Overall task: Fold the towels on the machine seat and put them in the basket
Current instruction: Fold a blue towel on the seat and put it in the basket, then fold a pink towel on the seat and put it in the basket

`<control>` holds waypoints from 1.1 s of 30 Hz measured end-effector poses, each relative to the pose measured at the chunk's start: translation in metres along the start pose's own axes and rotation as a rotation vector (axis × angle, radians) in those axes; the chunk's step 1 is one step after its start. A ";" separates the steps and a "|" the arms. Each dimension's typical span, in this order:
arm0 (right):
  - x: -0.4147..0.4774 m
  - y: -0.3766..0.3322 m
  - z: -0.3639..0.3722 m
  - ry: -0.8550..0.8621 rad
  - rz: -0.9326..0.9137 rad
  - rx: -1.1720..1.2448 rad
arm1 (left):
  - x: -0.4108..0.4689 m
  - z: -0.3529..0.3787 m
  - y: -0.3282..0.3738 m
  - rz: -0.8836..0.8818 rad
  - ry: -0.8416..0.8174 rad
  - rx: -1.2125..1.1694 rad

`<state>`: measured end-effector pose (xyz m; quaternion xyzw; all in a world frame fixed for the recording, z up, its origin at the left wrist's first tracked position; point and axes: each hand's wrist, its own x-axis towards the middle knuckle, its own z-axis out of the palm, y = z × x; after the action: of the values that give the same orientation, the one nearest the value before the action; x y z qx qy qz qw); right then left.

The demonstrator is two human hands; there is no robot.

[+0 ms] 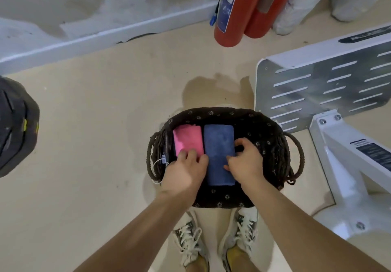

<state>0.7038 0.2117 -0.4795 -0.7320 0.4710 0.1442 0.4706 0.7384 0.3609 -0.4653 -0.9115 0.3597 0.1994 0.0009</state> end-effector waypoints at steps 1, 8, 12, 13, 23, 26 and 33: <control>0.000 0.000 0.003 -0.011 0.001 0.017 | -0.001 0.001 -0.004 0.031 -0.015 -0.006; -0.016 -0.004 0.007 0.153 -0.252 -0.319 | 0.010 -0.013 -0.016 0.033 -0.145 -0.301; -0.024 -0.009 0.008 0.088 -0.544 -0.444 | 0.020 -0.016 -0.002 -0.065 -0.147 -0.339; -0.025 -0.010 0.008 0.014 -0.544 -0.471 | 0.021 -0.014 0.002 -0.083 -0.189 -0.271; -0.008 -0.026 -0.003 -0.363 -0.178 -0.408 | 0.041 -0.002 0.018 -0.223 -0.285 -0.132; -0.024 -0.036 -0.023 -0.339 -0.141 -0.266 | 0.032 -0.023 0.015 -0.218 -0.346 -0.248; -0.093 -0.080 -0.121 -0.139 -0.133 0.021 | -0.008 -0.144 0.018 -0.184 -0.095 -0.530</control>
<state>0.6934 0.1729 -0.3120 -0.7449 0.3891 0.1586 0.5183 0.7733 0.3322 -0.3276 -0.8984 0.2103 0.3280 -0.2025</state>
